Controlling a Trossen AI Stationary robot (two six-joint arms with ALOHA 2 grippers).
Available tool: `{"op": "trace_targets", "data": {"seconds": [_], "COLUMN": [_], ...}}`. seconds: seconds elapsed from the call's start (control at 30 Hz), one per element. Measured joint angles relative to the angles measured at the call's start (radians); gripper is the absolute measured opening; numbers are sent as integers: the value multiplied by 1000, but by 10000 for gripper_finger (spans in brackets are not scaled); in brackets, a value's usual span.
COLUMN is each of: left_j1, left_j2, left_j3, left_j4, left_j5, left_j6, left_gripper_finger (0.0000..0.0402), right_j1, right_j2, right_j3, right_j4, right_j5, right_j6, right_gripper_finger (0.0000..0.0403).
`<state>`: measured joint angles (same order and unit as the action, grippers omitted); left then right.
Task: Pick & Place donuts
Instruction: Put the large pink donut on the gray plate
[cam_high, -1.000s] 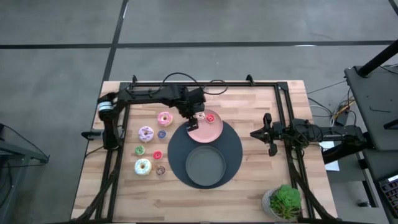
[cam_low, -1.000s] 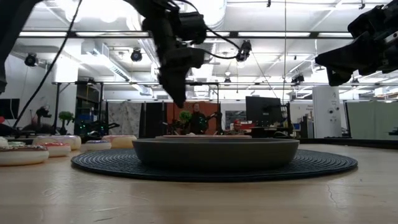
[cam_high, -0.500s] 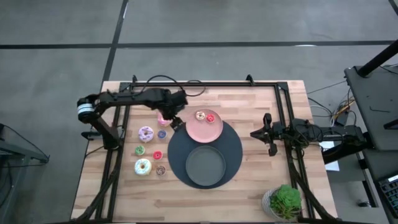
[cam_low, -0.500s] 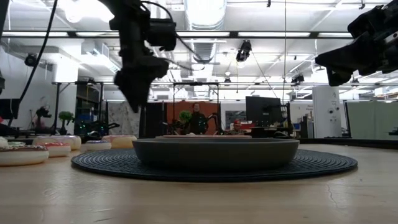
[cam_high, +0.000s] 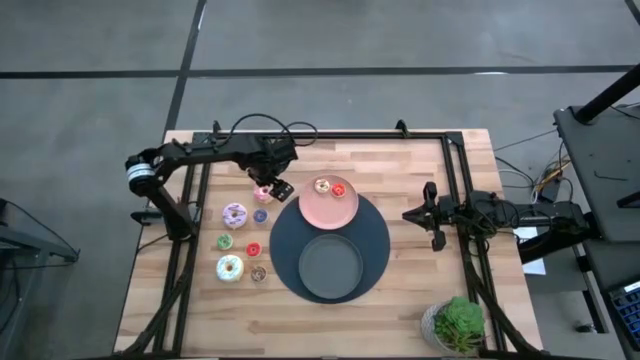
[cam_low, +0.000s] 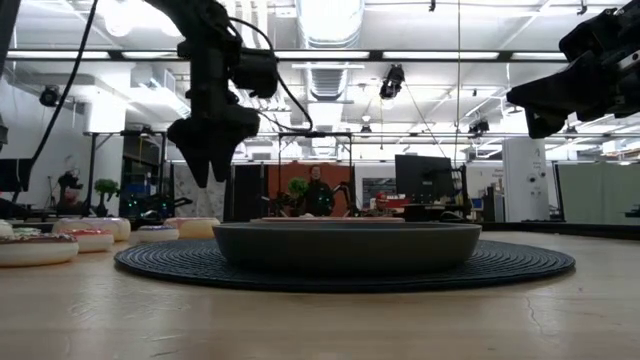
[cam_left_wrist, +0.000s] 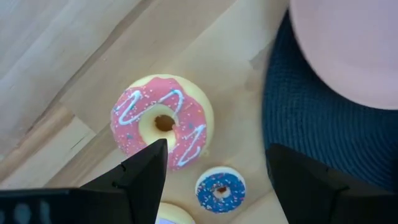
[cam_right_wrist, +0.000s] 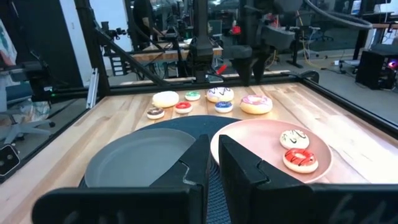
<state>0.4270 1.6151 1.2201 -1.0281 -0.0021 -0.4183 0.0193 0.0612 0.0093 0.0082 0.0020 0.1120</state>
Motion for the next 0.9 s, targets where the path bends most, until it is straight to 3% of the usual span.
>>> {"op": "trace_targets", "data": {"seconds": [0.43,0.9], "left_j1": [10,11], "left_j2": [128,136], "left_j3": [0,-77], "left_j4": [21,60], "left_j5": [-23,-22], "left_j6": [43,42], "left_gripper_finger": [243,241], "right_j1": [0,0], "right_j2": [0,0], "right_j3": [0,0], "right_j4": [0,0], "right_j5": [0,0], "right_j6": [0,0], "right_gripper_finger": [29,29]}}
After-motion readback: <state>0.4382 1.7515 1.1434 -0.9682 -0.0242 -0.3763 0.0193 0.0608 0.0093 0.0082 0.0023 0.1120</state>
